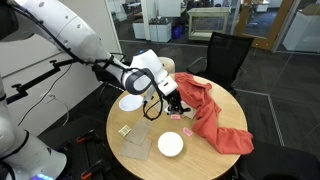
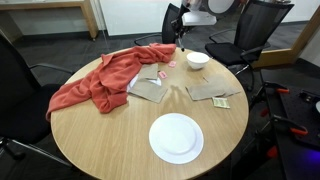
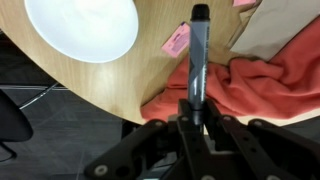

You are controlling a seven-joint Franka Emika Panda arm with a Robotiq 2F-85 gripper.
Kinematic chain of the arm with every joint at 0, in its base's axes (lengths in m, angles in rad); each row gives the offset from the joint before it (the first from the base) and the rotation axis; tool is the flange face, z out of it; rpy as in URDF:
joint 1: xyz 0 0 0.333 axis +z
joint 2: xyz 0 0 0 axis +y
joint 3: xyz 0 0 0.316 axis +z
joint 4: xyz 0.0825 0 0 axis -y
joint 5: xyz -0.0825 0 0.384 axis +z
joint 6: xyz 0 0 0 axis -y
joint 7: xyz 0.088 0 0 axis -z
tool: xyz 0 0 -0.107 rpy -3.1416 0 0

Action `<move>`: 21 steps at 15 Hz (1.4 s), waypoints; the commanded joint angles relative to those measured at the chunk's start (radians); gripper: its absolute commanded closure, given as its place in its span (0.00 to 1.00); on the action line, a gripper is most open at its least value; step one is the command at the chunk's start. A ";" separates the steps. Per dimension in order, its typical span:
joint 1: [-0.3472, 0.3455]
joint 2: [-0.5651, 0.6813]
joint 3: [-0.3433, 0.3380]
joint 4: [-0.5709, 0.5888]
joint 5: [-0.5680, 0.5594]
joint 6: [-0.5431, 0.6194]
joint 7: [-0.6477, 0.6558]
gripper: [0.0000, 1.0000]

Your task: Take the marker from the white bowl and put it on the table, then return it to the white bowl

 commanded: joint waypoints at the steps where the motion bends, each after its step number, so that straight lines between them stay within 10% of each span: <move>1: 0.107 0.027 -0.149 -0.023 -0.048 0.027 0.176 0.95; 21: 0.350 0.164 -0.416 -0.089 -0.040 -0.107 0.434 0.95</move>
